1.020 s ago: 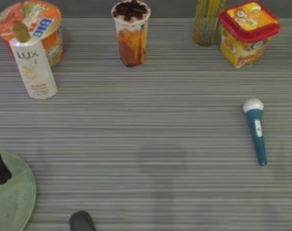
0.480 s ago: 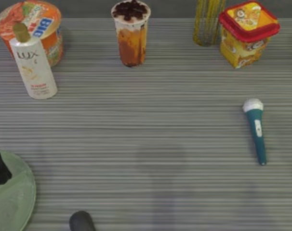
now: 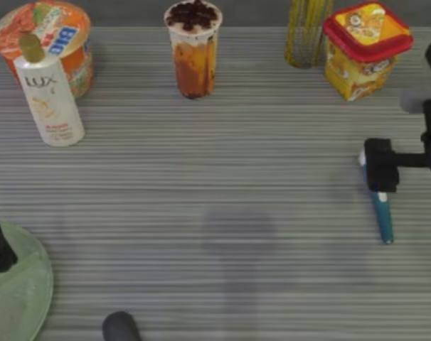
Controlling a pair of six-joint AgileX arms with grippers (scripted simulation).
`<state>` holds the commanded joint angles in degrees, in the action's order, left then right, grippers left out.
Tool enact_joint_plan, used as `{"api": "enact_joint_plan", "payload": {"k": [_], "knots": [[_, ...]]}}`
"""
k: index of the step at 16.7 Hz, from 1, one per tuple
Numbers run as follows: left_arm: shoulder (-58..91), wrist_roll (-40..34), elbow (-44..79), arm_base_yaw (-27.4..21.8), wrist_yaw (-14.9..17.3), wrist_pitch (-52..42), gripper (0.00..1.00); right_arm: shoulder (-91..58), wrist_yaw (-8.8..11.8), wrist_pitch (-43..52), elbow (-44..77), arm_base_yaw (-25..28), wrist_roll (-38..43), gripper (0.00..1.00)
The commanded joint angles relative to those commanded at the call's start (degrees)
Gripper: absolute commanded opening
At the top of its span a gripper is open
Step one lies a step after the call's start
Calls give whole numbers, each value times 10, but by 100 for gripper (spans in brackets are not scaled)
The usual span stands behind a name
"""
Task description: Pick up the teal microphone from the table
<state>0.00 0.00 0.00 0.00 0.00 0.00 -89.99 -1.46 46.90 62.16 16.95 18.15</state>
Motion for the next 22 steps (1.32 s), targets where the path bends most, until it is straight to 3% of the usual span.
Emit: {"api": "enact_joint_plan", "payload": {"k": [5,11,22], "knots": [[0,0,0,0,0,0,100,-109,-5,65,77,21,24,100],[0,0,0,0,0,0,100,-113,-5,66,78,19,24,100],[0,0,0,0,0,0,100,-234,-6,-144,-11,17,22,100]]}}
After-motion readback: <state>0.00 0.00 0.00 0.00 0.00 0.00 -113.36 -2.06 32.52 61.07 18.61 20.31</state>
